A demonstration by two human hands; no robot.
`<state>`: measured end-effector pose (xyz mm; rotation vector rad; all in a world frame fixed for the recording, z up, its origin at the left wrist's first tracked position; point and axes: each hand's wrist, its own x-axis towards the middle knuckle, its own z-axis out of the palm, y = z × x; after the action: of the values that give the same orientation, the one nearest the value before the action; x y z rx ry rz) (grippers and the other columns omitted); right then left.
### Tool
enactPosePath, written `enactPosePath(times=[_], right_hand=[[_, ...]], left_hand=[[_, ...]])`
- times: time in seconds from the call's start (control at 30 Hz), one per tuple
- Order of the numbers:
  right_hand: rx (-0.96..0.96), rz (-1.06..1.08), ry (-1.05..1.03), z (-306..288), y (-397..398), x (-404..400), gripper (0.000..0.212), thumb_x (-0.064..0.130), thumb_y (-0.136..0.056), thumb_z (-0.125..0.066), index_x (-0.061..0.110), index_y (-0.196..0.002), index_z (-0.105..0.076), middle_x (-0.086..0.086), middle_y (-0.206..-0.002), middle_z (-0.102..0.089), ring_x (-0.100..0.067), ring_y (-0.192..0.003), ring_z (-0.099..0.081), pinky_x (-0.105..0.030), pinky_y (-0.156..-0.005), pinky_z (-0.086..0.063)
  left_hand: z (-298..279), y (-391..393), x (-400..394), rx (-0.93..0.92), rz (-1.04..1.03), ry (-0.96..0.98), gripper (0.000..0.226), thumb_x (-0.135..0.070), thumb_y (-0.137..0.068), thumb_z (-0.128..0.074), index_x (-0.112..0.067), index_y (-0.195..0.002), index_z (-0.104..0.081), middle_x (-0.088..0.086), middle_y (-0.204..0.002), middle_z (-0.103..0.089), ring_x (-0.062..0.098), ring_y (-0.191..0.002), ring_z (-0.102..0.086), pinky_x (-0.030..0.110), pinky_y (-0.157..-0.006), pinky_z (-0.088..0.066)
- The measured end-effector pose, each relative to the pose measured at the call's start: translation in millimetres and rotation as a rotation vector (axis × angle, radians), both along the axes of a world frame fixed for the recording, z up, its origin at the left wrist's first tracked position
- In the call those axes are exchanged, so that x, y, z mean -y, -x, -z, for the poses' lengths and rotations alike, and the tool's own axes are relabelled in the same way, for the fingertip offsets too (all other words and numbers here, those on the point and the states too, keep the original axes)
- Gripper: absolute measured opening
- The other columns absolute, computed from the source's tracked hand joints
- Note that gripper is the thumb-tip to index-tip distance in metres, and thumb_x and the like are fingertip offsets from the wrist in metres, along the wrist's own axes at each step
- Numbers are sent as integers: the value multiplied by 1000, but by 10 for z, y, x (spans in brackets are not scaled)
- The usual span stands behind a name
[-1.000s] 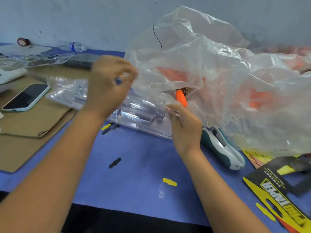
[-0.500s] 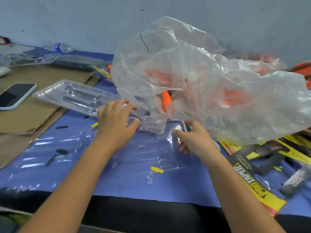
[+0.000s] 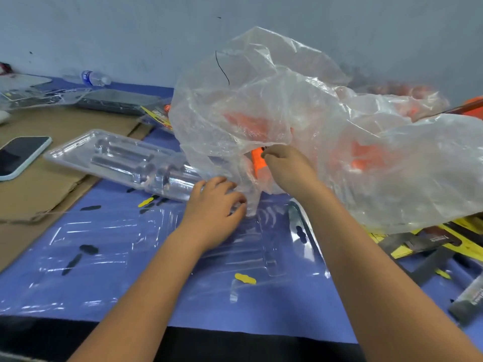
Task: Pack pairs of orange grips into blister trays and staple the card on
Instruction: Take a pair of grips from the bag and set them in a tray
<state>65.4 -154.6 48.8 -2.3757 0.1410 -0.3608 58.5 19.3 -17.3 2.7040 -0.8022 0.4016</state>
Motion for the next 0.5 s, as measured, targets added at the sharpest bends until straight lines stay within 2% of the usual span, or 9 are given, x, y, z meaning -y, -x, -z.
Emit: enactPosePath(times=[0.07,0.13,0.2,0.3,0.37,0.43,0.5], right_hand=[[-96,-55,-9,44,-134,-26,28,17,-96,-43,2,-99,-66,-18,-102,-64,-35,-94,-57,-37,-76,-45],[-200,-101,-31,104,-244,-37,32,23,-99,-42,13,-74,-59,-8,-78,-56,-29,-76,-51,-37,-59,-38],[-271,-106,-64,177,-329,-41,36,30,-99,-42,22,-65,-47,-1,-67,-47,-21,-64,-45,-31,-53,-31],[-322,-57,-39,275,-430,-48,35,40,-97,-43,24,-67,-49,-4,-72,-55,-21,-65,-51,-30,-57,-40],[-368,-53,17,320,-468,-57,38,45,-97,-40,21,-72,-55,-6,-81,-59,-24,-71,-55,-32,-66,-47],[-282,-29,-18,327,-479,-44,38,44,-96,-44,19,-70,-56,-2,-70,-56,-25,-69,-53,-31,-60,-44],[-67,72,-100,303,-425,6,30,37,-91,-54,17,-70,-60,2,-62,-53,-22,-63,-49,-30,-53,-36]], left_hand=[[-25,0,27,7,18,16,38,-44,-93,-38,-30,-108,-70,-9,-131,-58,16,-133,-36,32,-103,-21],[-60,7,50,16,29,17,44,-44,-87,-34,-28,-105,-71,-9,-122,-62,16,-128,-42,31,-99,-25],[-74,-12,69,35,44,11,44,-43,-87,-34,-26,-102,-72,-9,-114,-65,17,-121,-46,32,-96,-30],[-83,-48,93,41,77,20,41,-41,-87,-37,-24,-100,-72,-8,-108,-66,18,-114,-50,34,-94,-34],[-76,-64,103,53,92,37,37,-38,-87,-41,-23,-98,-73,-6,-105,-68,20,-111,-52,34,-92,-35],[-71,-83,107,75,94,50,34,-37,-87,-45,-21,-96,-74,-4,-101,-69,22,-107,-54,34,-90,-35],[-65,-100,106,80,96,42,37,-39,-89,-43,-22,-97,-75,-4,-101,-69,23,-107,-55,35,-90,-36]])
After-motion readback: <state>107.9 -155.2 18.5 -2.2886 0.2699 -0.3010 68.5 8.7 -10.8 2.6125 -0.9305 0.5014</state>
